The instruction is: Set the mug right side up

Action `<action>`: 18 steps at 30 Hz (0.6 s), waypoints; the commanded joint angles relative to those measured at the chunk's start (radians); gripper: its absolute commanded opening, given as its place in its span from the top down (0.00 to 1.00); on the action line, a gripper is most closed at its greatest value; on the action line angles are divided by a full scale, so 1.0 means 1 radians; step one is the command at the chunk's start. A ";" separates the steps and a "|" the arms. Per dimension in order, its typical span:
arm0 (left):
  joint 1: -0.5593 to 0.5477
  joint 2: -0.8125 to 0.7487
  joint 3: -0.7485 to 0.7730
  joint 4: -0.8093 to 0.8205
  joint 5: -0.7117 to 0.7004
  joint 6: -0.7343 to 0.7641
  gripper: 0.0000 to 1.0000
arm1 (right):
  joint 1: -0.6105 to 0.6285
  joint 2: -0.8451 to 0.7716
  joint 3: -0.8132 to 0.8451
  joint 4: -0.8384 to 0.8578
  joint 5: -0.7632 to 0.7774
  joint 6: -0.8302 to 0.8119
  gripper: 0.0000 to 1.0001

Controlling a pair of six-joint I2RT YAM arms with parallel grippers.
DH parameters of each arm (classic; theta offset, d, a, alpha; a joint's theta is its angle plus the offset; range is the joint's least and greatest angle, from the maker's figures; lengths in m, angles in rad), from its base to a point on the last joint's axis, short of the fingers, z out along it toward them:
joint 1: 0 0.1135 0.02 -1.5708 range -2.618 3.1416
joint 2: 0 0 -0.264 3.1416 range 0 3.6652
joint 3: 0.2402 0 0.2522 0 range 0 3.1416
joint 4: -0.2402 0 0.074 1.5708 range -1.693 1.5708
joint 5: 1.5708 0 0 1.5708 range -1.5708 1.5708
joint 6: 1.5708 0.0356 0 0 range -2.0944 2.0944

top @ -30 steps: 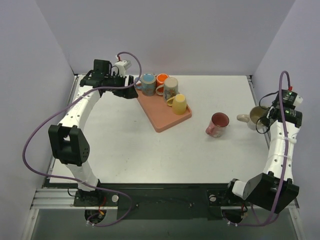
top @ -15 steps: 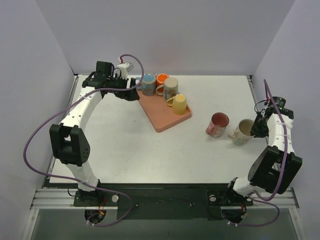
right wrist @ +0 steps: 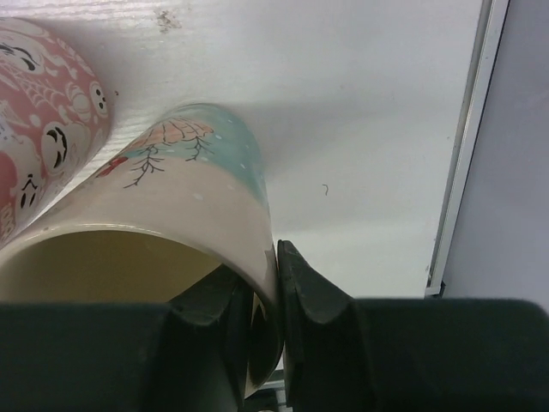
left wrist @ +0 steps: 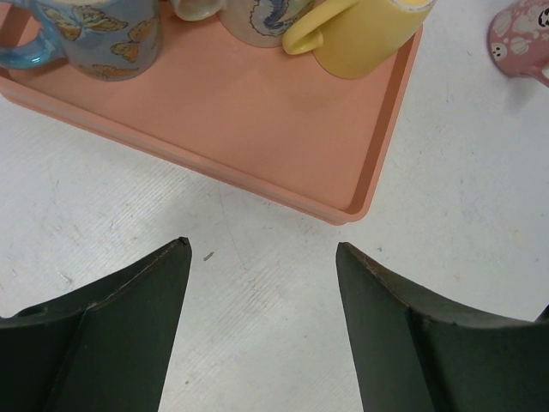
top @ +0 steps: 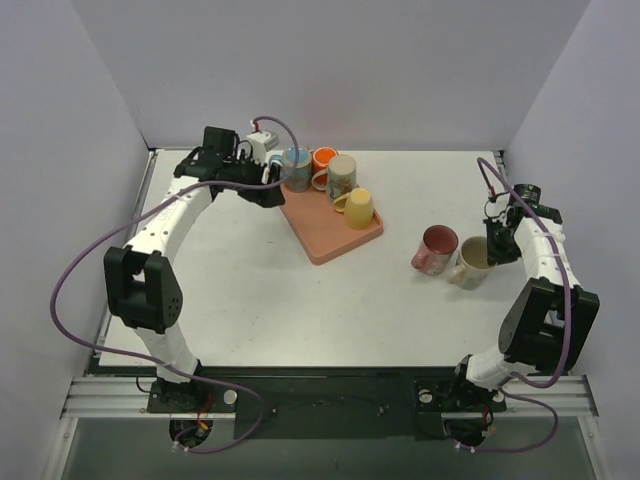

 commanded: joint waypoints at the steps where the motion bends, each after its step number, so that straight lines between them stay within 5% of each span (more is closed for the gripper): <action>1: -0.044 -0.005 0.007 0.067 -0.009 0.086 0.22 | -0.001 0.013 0.018 0.020 0.050 -0.021 0.85; 5: -0.090 0.030 0.027 0.072 0.029 0.244 0.26 | -0.001 0.012 0.046 0.010 0.070 0.000 0.63; 10: -0.119 0.115 0.028 0.155 0.191 0.462 0.29 | 0.001 -0.013 0.086 -0.016 0.078 0.043 0.58; 18: -0.186 0.366 0.245 0.259 0.276 0.527 0.29 | 0.031 -0.132 0.089 -0.033 0.167 0.137 0.52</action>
